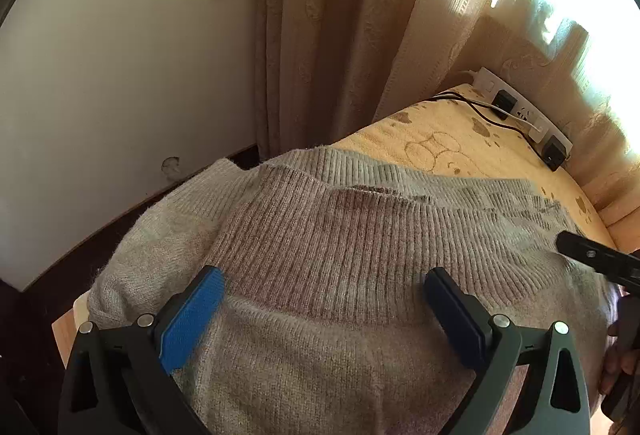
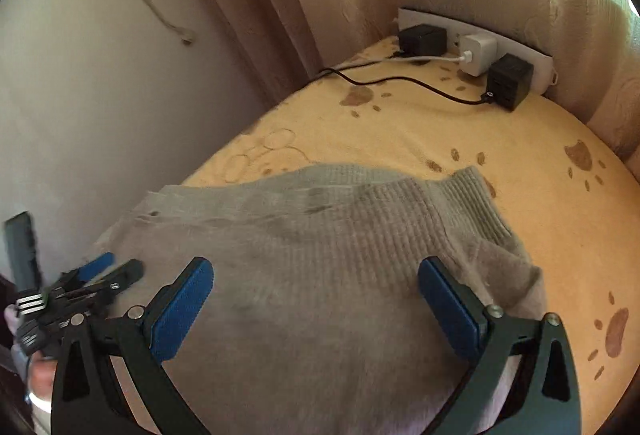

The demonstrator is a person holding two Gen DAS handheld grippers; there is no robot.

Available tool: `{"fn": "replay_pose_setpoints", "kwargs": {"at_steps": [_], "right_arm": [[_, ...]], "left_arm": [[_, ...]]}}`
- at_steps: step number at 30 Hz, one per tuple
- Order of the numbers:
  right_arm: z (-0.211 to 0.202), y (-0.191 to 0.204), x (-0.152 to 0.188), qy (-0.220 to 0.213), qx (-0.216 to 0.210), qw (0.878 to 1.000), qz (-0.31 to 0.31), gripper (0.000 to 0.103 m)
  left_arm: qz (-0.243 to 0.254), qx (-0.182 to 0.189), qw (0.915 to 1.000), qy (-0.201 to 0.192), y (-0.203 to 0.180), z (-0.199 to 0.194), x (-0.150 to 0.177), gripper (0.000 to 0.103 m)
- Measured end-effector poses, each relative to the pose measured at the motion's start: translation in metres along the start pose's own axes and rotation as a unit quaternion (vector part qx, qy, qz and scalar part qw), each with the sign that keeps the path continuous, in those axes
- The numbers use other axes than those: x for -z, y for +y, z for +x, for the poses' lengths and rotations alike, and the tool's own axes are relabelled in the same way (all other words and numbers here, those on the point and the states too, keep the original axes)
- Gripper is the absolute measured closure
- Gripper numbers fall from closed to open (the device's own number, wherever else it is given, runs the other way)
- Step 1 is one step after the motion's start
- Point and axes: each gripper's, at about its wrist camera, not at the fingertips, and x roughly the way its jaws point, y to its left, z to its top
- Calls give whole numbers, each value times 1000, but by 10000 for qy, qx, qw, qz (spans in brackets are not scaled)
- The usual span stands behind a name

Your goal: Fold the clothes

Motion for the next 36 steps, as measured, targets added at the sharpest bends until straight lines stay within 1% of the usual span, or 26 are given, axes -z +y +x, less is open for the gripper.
{"fn": "replay_pose_setpoints", "kwargs": {"at_steps": [1,2,4,8,10,12,14,15,17,19,21,24,28,31,32,34,36], "right_arm": [[13,-3,-1,186,258,9995,8,0],[21,-6,-1,263,413,9988,-25,0],[21,-5,-1,191,539,9983,-119,0],[20,-8,2,161,586,9981,-132,0],[17,-9,4,105,587,9982,-107,0],[11,-9,5,-46,524,9986,-102,0],[-4,-9,14,-347,440,9983,-131,0],[-15,-8,21,-534,480,9972,-181,0],[-40,-2,39,-912,713,9926,-356,0],[-65,8,62,-1160,726,9892,-533,0],[-84,14,86,-1310,731,9865,-650,0],[-101,18,118,-1421,832,9843,-636,0],[-115,21,153,-1480,779,9850,-425,0],[-128,28,171,-1669,793,9823,-308,0],[-132,31,176,-1742,820,9808,-301,0],[-142,37,187,-1909,918,9767,-329,0],[-150,41,195,-2022,924,9744,-346,0]], "left_arm": [[65,12,10000,-21,1,1,2,1],[121,38,9999,-48,2,0,4,1],[178,102,9998,-85,4,0,6,1],[143,147,9997,-154,5,-1,7,1],[166,111,9996,-208,4,-2,9,1],[162,33,9995,-281,3,-7,13,1],[137,-91,9992,-376,-1,-14,18,1],[125,-153,9989,-423,-3,-18,20,1],[101,-276,9982,-517,-6,-25,26,1],[76,-400,9973,-612,-9,-32,31,1],[51,-524,9961,-706,-13,-39,36,1],[17,-709,9939,-848,-18,-50,44,1],[315,-928,9884,-1163,-42,-87,78,1],[584,-835,9861,-1313,-57,-117,103,1],[613,-740,9864,-1336,-60,-126,111,1],[608,-336,9896,-1261,-60,-139,125,1],[472,-94,9926,-1116,-55,-146,135,1]]}}
